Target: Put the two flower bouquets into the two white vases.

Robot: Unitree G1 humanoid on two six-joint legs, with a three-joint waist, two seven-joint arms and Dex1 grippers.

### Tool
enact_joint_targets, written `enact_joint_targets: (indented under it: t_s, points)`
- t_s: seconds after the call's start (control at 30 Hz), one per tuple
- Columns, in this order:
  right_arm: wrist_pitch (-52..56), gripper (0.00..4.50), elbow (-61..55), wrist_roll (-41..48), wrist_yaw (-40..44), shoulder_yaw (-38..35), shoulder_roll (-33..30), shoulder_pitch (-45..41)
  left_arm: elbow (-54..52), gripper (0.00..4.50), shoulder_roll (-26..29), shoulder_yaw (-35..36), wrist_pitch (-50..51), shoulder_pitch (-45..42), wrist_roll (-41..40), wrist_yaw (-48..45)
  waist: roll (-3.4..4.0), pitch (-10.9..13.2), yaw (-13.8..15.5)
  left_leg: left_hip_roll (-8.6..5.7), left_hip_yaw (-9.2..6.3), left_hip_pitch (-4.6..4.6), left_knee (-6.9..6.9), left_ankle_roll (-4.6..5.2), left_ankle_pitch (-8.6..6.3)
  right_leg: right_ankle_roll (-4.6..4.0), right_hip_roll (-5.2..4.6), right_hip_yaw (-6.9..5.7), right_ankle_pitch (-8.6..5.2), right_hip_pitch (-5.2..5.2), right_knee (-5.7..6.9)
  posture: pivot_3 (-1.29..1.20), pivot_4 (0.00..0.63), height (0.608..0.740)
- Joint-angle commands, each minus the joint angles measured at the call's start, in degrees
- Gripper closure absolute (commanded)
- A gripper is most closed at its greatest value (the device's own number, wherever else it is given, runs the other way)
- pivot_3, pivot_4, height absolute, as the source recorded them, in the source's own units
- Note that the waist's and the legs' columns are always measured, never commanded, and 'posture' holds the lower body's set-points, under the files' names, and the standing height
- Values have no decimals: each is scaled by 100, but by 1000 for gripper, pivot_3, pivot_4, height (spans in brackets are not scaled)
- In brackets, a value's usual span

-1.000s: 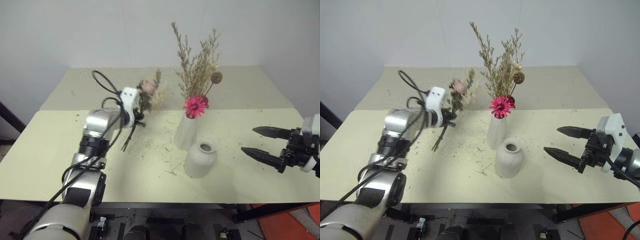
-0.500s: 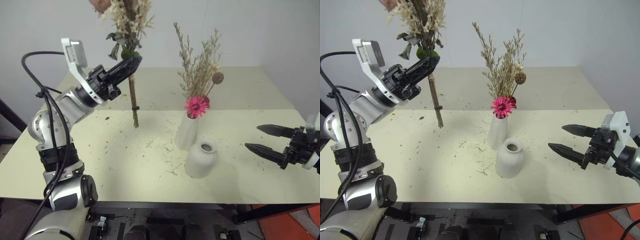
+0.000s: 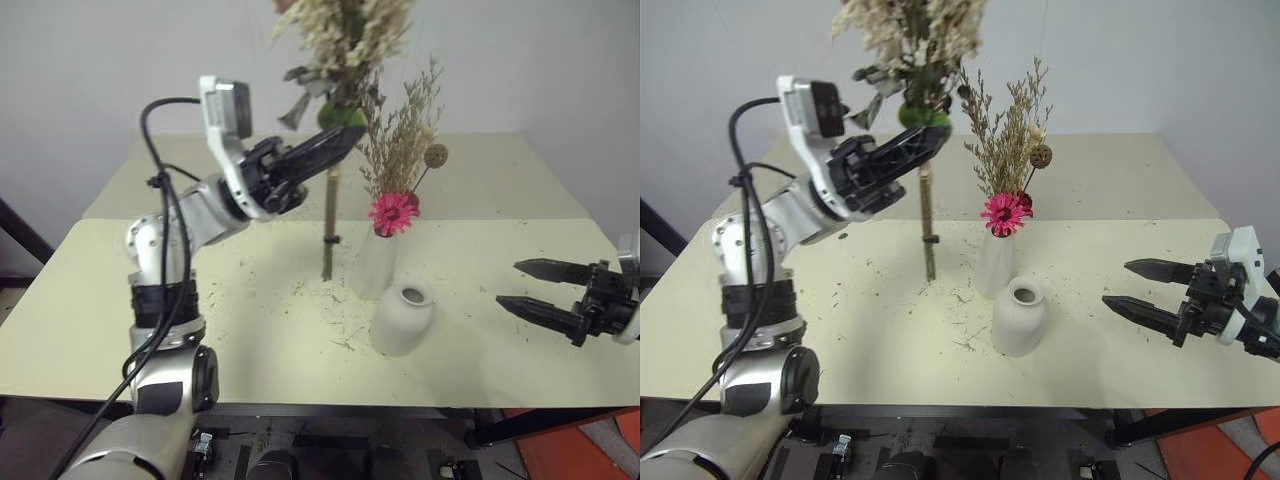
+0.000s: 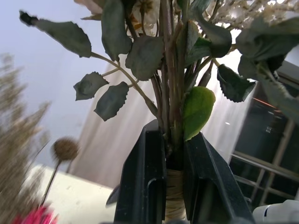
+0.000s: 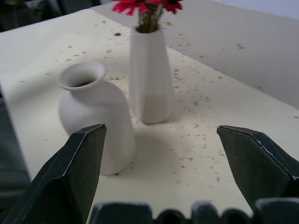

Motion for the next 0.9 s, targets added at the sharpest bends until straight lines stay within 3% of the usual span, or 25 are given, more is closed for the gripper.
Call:
enact_joint_targets:
  t_s: [0.03,0.27,0.63,0.9]
  points:
    - [84,0,-106,320,353,-397,-160,52,294,4331,-191,-289,-380,-250,293,-222,-1,1,-9,0,0,-1,0,0,0,0,0,0,0,0,-1,0,150,740]
    - [114,0,-139,415,620,-656,-233,234,572,4331,-688,-795,-753,-328,738,-380,-1,1,-15,1,3,1,1,1,-1,1,2,3,0,1,2,0,150,740]
    - [105,0,-227,415,479,-726,-154,336,773,4331,-1287,-935,-1370,-276,1243,-142,-10,6,-1,1,4,1,2,1,0,1,2,4,-1,2,1,0,150,740]
    - [103,0,-353,428,327,-831,-63,457,945,4331,-1762,-1266,-2332,-24,2012,-92,-21,12,18,0,4,-4,2,1,0,2,1,3,-1,1,-4,0,150,740]
